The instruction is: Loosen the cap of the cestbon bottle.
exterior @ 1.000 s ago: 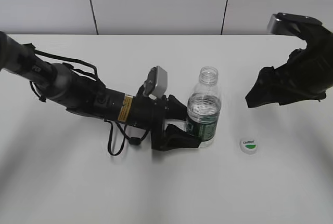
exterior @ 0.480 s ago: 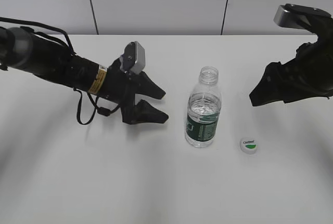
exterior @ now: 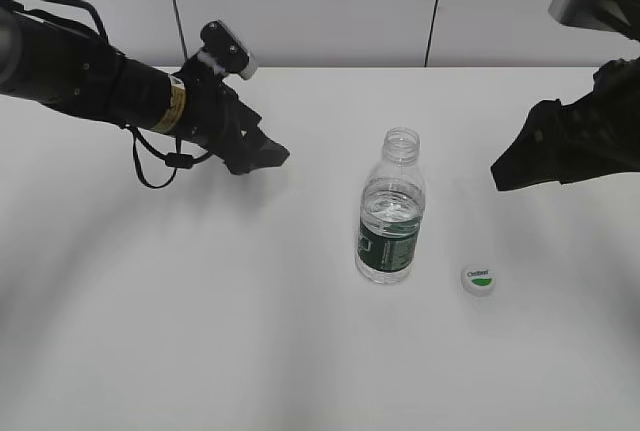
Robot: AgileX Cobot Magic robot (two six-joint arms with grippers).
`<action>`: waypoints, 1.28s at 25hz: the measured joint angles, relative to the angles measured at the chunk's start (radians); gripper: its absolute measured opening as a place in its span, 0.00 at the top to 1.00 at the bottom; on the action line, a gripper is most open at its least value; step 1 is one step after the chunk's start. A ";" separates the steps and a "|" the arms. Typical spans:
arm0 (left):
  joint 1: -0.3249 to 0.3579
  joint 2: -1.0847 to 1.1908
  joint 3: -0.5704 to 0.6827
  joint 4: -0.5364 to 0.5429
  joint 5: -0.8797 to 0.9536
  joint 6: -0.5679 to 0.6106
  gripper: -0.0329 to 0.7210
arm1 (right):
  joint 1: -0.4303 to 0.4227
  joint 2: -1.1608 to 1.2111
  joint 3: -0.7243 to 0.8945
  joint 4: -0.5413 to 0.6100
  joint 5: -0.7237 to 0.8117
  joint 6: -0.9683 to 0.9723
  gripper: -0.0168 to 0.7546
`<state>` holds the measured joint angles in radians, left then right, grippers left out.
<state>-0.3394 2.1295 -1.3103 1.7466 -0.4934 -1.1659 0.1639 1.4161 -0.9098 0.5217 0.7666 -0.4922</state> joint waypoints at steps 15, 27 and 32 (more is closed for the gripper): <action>-0.140 -0.160 0.229 -0.226 0.666 -0.088 0.16 | 0.000 -0.190 0.000 -0.070 0.165 0.136 0.21; -0.331 -0.346 0.237 -0.913 1.081 0.091 0.23 | 0.000 -0.355 0.000 -0.087 0.305 0.181 0.21; -0.391 -0.501 0.237 -1.036 1.145 0.179 0.24 | 0.000 -0.428 0.011 -0.087 0.358 0.182 0.21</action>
<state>-0.7307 1.6288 -1.0736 0.7108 0.6521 -0.9871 0.1639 0.9880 -0.8993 0.4344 1.1246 -0.3104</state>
